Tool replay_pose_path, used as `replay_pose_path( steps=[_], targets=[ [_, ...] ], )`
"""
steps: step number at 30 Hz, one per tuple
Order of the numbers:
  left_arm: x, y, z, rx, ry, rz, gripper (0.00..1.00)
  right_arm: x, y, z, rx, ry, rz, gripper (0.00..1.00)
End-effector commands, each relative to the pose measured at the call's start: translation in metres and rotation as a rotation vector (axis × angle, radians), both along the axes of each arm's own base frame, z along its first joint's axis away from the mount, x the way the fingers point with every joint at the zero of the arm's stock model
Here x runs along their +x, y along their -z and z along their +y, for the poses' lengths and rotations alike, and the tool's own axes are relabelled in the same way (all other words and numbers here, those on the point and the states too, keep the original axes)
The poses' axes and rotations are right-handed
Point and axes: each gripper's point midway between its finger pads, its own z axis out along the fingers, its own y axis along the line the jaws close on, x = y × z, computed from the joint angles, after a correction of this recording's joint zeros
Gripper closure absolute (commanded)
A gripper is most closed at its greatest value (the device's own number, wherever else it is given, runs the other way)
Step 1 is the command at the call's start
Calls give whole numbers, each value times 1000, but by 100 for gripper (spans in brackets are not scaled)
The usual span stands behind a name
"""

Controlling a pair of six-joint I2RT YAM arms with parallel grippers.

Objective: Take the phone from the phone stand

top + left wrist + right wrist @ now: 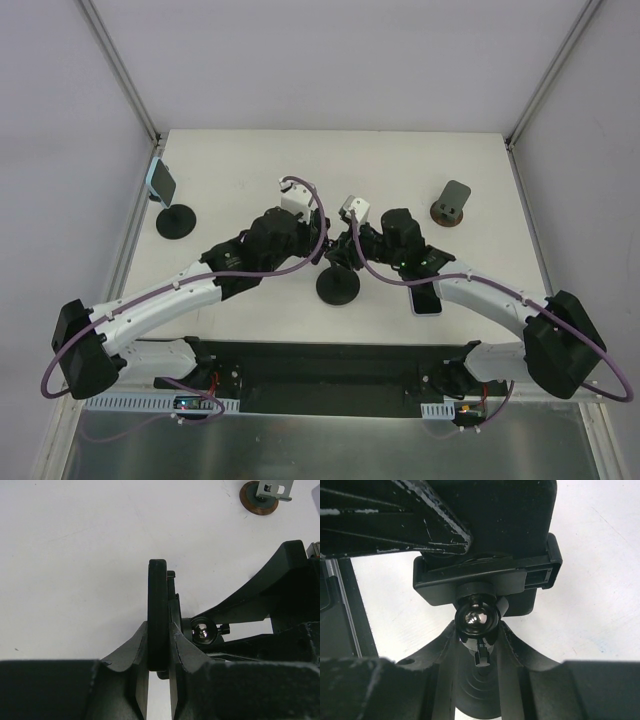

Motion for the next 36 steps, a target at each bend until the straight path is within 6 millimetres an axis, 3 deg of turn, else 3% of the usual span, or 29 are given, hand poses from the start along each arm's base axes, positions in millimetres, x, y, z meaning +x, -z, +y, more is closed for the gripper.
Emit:
replay_pose_path(
  steps=[1,6,10,18,27,34,36],
  targets=[
    [22,-6,65,127,-196,-82,100,-23,-15,2,53,-84,23,99],
    [21,-5,78,158,-213,-94,100,-22,-13,0,36,-78,21,99],
    [14,-5,60,82,-137,-57,100,-19,-17,1,43,-54,22,99],
    [-2,8,21,-46,-53,52,69,-19,-20,9,65,-31,7,99],
    [-4,19,7,-103,-111,79,57,-17,-20,7,83,15,-9,99],
    [2,22,4,-128,-140,54,60,-20,-17,7,83,12,-3,99],
    [2,23,2,-126,-129,57,68,-21,-15,7,82,8,1,99]
  ],
)
